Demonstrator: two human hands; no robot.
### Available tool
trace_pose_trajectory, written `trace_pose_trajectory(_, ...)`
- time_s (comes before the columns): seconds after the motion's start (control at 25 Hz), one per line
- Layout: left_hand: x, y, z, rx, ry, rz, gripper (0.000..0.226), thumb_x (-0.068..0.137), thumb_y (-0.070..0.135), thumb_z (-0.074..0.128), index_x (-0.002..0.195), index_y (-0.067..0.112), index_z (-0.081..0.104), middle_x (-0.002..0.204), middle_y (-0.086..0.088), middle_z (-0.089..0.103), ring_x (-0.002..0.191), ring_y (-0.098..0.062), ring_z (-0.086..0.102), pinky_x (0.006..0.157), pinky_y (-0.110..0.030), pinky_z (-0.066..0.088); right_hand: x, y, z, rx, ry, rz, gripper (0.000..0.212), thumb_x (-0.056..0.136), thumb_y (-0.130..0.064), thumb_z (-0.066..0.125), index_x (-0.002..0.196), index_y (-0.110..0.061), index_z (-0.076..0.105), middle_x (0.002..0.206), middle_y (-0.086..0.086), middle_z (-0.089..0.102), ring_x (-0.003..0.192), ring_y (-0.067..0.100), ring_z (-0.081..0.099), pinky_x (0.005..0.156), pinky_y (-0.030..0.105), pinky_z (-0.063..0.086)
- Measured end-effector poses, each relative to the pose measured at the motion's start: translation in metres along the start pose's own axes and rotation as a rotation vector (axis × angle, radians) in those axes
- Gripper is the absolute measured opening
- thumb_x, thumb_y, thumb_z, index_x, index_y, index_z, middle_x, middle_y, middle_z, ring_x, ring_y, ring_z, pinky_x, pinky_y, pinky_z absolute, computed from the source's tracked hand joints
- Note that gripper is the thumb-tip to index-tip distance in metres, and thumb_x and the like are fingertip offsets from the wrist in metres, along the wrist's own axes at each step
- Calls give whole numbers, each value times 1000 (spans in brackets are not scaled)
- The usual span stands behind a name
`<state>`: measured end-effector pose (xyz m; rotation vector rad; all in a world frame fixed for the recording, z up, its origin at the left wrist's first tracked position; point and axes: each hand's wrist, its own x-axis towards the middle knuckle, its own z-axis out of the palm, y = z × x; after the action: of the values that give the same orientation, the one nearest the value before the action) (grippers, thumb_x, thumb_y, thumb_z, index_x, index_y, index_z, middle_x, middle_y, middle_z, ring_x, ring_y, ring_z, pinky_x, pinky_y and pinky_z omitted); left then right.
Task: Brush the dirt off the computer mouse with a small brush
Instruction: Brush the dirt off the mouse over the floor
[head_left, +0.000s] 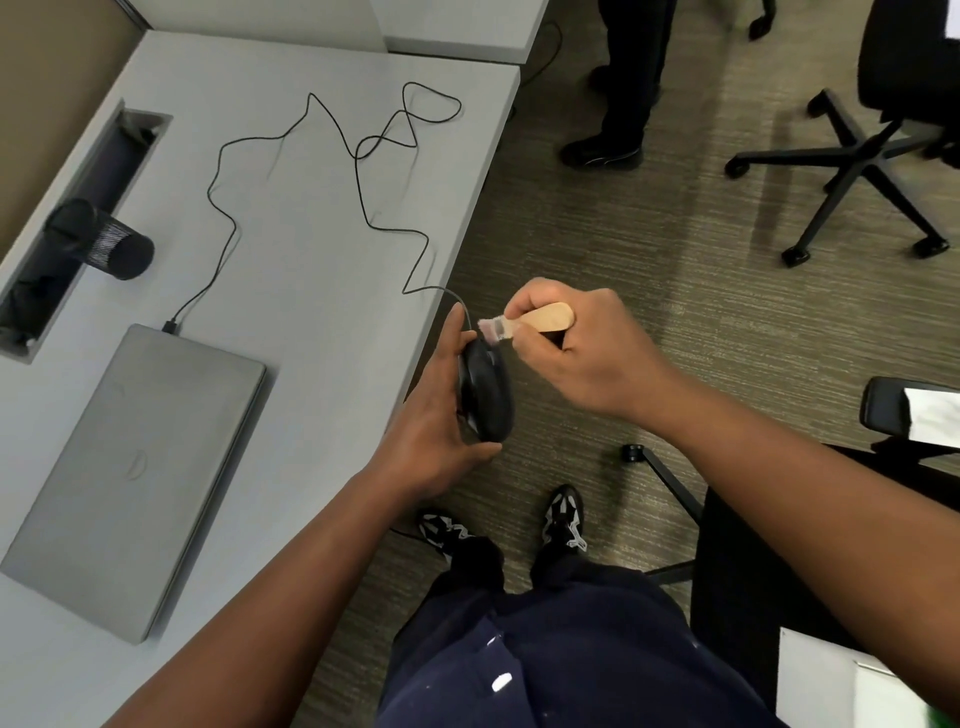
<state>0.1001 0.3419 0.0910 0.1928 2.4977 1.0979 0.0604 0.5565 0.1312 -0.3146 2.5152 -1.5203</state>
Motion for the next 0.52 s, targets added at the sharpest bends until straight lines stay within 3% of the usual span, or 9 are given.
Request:
trace_pose_trajectory(0.16,2,1,-3,12,6,-24,154,67,7,97,159,56,-17,165,19,26,149,-16,42,108,-47,55,-4,4,7,-78,-105,26,7,99,-32,61,95,-29,66,66,-6,65,54,6,54,50,25,42)
trace_pose_trajectory(0.32,3,1,-1,45,-18,-28,156,67,7,97,157,59,-20,166,18,25,149,-17,43,105,-49,57,-9,8,6,-264,-167,38,5,95,-30,61,93,-27,64,64,-5,64,56,12,59,55,38,53)
trace_pose_trajectory(0.4,2,1,0,50,-23,-32,157,67,8,97,155,63,-20,166,20,24,147,-22,46,101,-53,59,-7,9,4,-338,-105,12,6,96,-31,62,95,-26,64,66,-6,65,58,12,61,55,36,53)
trace_pose_trajectory(0.52,2,3,0,42,-28,-39,157,67,8,97,153,66,-20,165,23,22,148,-24,45,99,-54,59,-4,7,3,-161,-68,22,10,98,-36,63,97,-27,67,71,-6,68,61,9,61,53,26,48)
